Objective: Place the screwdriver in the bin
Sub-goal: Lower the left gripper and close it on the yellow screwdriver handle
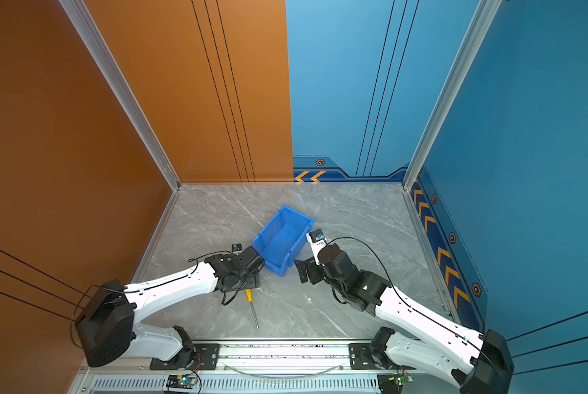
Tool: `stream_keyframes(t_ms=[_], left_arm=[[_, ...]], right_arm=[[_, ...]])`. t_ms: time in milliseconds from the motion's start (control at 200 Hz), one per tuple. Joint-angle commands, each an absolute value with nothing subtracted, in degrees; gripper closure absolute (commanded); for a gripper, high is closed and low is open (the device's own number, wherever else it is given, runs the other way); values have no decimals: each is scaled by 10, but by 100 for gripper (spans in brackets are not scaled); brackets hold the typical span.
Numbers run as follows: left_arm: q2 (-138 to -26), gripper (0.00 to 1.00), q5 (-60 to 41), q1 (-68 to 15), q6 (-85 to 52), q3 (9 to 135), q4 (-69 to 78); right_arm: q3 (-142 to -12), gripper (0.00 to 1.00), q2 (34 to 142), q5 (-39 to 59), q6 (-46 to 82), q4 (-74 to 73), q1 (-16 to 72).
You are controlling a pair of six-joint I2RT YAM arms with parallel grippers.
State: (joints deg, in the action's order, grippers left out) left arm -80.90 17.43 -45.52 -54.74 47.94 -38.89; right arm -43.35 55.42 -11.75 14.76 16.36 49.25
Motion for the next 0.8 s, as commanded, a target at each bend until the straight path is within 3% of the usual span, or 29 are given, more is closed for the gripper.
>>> stream_keyframes(t_ms=[0, 446, 566, 796], left_arm=[[-823, 22, 159, -463, -560, 462, -390], [-911, 45, 150, -500, -590, 464, -341], [-912, 61, 151, -503, -597, 458, -341], [-908, 79, 147, -504, -594, 453, -342]], right_arm=[[-451, 0, 537, -141, 142, 203, 499], [-449, 0, 500, -168, 126, 238, 500], [-459, 0, 491, -193, 110, 263, 500], [-447, 0, 451, -215, 102, 273, 498]])
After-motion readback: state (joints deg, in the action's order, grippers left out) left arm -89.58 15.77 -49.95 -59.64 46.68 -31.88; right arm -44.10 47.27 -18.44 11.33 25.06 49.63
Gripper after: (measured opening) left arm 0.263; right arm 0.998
